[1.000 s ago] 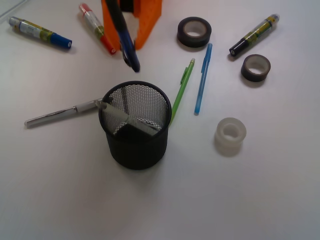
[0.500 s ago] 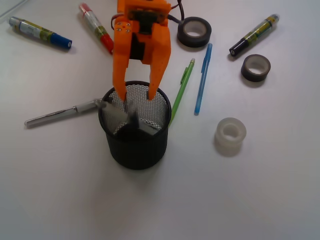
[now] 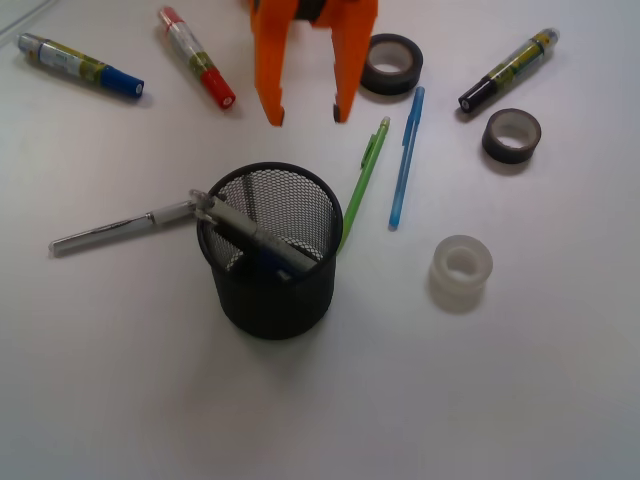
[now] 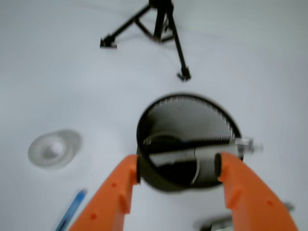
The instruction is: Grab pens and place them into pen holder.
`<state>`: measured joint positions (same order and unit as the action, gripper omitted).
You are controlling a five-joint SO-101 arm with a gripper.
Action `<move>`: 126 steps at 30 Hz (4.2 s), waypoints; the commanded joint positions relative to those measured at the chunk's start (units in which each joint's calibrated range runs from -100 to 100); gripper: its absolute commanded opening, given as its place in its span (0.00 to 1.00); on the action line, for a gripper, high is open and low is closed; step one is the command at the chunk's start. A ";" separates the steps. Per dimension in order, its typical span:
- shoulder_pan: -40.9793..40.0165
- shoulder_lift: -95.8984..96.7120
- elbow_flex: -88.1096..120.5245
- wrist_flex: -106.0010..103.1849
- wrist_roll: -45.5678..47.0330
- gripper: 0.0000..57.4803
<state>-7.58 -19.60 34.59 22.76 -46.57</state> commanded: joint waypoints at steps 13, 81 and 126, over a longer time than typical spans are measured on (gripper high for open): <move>-13.39 -1.78 15.14 18.71 -17.19 0.31; -5.09 -1.86 -18.38 20.63 2.69 0.01; 3.06 16.41 -0.44 -41.66 5.13 0.38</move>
<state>-4.03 5.31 37.56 -31.66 -42.81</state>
